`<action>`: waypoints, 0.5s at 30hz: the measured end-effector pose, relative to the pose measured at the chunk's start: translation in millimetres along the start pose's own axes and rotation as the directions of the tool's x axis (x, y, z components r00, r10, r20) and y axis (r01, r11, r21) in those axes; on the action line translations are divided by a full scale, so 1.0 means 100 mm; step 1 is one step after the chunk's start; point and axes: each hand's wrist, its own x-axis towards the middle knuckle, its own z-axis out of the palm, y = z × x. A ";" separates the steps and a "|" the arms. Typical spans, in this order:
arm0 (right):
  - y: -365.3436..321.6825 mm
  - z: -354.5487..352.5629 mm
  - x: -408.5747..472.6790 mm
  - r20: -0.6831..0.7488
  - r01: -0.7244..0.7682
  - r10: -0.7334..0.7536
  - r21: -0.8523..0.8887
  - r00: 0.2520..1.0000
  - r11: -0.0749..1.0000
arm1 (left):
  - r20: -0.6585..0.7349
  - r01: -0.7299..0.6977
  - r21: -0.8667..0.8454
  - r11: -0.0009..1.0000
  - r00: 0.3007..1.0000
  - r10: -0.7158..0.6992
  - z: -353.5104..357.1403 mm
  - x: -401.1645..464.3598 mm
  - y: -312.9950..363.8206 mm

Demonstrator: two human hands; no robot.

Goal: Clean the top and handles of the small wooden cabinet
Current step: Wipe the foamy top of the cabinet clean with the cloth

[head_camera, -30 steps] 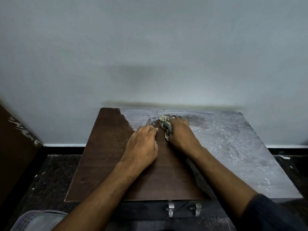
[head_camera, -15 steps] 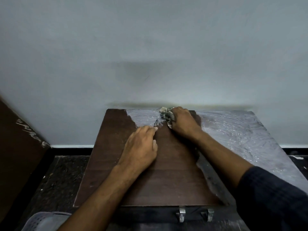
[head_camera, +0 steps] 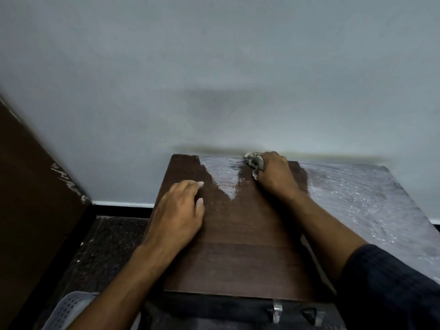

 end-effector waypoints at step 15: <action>-0.67 0.33 0.27 0.168 0.255 -0.258 0.037 0.951 0.966 | 0.002 0.060 0.000 0.998 0.998 -0.060 -0.01 0.13 -0.18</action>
